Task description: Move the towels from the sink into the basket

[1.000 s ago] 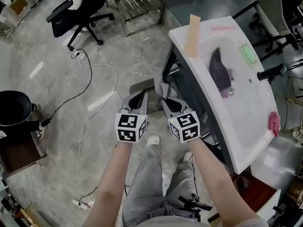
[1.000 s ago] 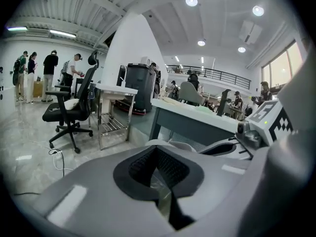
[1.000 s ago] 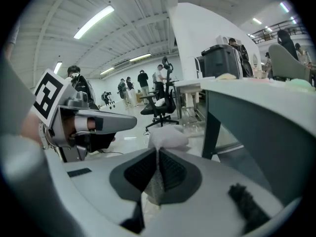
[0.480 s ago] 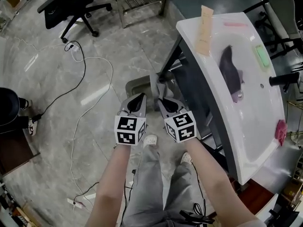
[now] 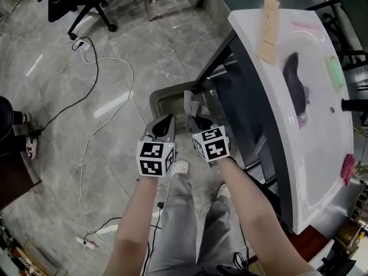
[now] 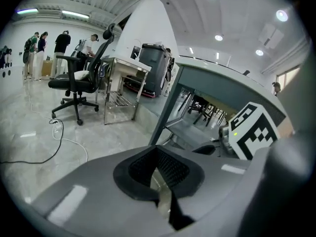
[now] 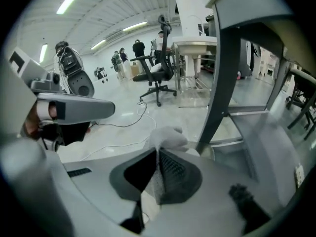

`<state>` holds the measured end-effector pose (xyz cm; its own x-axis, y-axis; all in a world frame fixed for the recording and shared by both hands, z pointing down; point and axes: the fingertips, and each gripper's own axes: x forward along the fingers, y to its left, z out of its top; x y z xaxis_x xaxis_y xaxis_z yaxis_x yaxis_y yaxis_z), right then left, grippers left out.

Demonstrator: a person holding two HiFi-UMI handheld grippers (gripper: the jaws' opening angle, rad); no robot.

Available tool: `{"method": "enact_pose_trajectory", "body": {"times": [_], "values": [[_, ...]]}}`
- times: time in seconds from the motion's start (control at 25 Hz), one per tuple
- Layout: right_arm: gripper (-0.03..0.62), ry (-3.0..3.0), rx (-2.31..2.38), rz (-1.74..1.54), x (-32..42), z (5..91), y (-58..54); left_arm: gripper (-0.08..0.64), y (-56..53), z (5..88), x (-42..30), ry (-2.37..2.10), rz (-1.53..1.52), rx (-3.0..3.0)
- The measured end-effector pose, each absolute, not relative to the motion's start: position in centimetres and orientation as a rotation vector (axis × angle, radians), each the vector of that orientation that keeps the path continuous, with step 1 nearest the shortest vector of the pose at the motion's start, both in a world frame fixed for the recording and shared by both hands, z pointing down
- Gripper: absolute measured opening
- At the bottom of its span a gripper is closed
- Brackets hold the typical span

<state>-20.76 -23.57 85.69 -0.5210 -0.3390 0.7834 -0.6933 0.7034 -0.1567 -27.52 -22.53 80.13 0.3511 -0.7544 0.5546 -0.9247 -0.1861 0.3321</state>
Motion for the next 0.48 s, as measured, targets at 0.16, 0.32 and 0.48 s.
{"method": "enact_pose_trajectory", "body": {"times": [0.16, 0.32, 0.48], "values": [[0.028, -2.103, 0.772, 0.598, -21.1, 88.2, -24.3, 0.005, -22.4, 81.1, -27.6, -1.44, 0.362, 1.99], [0.029, -2.075, 0.781, 0.619, -21.8, 89.6, -25.4, 0.005, -23.3, 81.0, -28.2, -1.432, 0.36, 2.016], [0.08, -2.07, 0.783, 0.655, -22.6, 90.0, -26.0, 0.005, -23.6, 80.7, -29.1, -1.439, 0.333, 2.0]]}}
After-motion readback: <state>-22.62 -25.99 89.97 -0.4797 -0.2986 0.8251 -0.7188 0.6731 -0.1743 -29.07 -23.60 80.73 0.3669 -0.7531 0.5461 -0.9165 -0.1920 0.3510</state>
